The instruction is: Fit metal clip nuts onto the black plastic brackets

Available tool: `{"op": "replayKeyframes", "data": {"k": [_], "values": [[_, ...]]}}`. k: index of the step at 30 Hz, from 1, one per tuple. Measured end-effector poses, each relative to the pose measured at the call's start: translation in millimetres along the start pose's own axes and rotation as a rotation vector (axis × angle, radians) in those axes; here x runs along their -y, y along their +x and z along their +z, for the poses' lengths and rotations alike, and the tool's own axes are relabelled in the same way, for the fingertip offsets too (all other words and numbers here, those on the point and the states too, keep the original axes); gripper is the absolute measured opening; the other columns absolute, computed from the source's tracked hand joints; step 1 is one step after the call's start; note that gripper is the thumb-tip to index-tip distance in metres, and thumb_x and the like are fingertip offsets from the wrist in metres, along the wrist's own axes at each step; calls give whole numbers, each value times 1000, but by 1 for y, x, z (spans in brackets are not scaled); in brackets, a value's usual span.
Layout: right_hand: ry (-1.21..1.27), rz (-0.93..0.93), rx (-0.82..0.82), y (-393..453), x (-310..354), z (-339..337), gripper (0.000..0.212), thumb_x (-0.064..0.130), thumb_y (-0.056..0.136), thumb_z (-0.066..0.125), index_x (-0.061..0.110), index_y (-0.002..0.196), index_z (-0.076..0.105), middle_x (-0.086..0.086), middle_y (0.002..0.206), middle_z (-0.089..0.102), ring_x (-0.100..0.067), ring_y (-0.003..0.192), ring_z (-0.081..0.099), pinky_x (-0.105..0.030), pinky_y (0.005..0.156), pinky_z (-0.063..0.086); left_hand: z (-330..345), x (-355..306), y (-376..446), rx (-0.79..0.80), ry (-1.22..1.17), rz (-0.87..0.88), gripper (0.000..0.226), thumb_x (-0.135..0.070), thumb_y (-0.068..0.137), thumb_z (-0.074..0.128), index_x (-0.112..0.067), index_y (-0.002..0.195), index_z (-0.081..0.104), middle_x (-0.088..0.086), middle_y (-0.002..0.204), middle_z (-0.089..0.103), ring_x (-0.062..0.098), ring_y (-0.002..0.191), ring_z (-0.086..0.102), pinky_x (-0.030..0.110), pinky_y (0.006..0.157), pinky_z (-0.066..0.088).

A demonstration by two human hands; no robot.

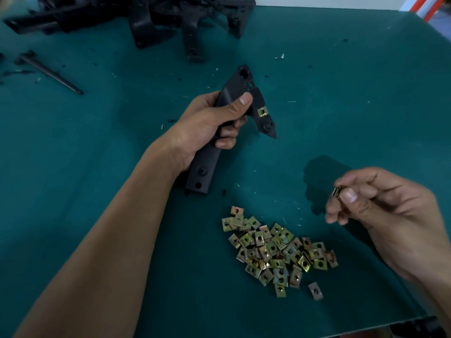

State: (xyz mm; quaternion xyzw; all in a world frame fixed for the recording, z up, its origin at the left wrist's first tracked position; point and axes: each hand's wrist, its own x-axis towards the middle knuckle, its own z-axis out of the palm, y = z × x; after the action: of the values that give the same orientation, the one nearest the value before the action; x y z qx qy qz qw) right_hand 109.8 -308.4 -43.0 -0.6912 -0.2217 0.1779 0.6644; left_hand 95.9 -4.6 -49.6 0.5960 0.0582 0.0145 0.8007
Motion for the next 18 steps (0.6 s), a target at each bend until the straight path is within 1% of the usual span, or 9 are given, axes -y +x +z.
{"op": "replayKeyframes", "data": {"k": [3, 4, 5, 7, 9, 14, 18], "values": [[-25, -21, 16, 1, 3, 2, 35, 46, 80, 82, 16, 95, 72, -16, 108, 73, -34, 89, 73, -27, 66, 57, 1, 0, -1, 2, 0, 0, 23, -30, 96, 68, -18, 81, 54, 0, 72, 45, 10, 55, 33, 19, 43, 32], [-29, -28, 16, 1, 3, 2, 35, 46, 79, 83, 16, 95, 73, -15, 110, 72, -33, 92, 72, -27, 68, 58, 1, -1, -1, -2, 0, -1, 23, -30, 96, 67, -18, 80, 55, 0, 72, 45, 10, 56, 32, 19, 43, 32], [-31, -24, 12, 1, 3, 3, 35, 46, 78, 84, 17, 94, 74, -13, 107, 72, -33, 90, 72, -27, 70, 58, 1, -1, -1, -7, -1, -2, 24, -29, 96, 67, -19, 79, 55, 0, 71, 46, 10, 56, 32, 19, 43, 32], [-30, -9, 4, 0, 1, 4, 38, 47, 76, 85, 16, 95, 76, -14, 94, 72, -32, 81, 72, -27, 71, 59, 2, -1, -2, -15, 0, -5, 24, -29, 96, 67, -19, 78, 54, -1, 70, 46, 11, 56, 31, 20, 43, 30], [-37, 0, 5, -1, 0, 5, 40, 48, 76, 85, 15, 97, 76, -15, 87, 72, -32, 76, 72, -27, 70, 59, 4, -2, -2, -24, 4, -8, 24, -28, 97, 67, -19, 79, 53, -1, 69, 46, 11, 56, 31, 20, 43, 30], [-43, 21, 19, -2, 0, 5, 40, 52, 79, 83, 18, 100, 75, -13, 88, 75, -32, 73, 73, -25, 65, 58, 4, -4, -4, -29, 8, -12, 25, -27, 97, 65, -18, 79, 52, -1, 70, 45, 11, 56, 31, 20, 43, 30], [-31, 9, -2, -1, -2, 8, 39, 49, 80, 83, 17, 100, 74, -14, 90, 76, -34, 73, 73, -24, 63, 57, 4, -3, -4, -23, 5, -12, 26, -27, 98, 65, -18, 77, 52, 0, 70, 45, 11, 56, 31, 20, 43, 29]]}}
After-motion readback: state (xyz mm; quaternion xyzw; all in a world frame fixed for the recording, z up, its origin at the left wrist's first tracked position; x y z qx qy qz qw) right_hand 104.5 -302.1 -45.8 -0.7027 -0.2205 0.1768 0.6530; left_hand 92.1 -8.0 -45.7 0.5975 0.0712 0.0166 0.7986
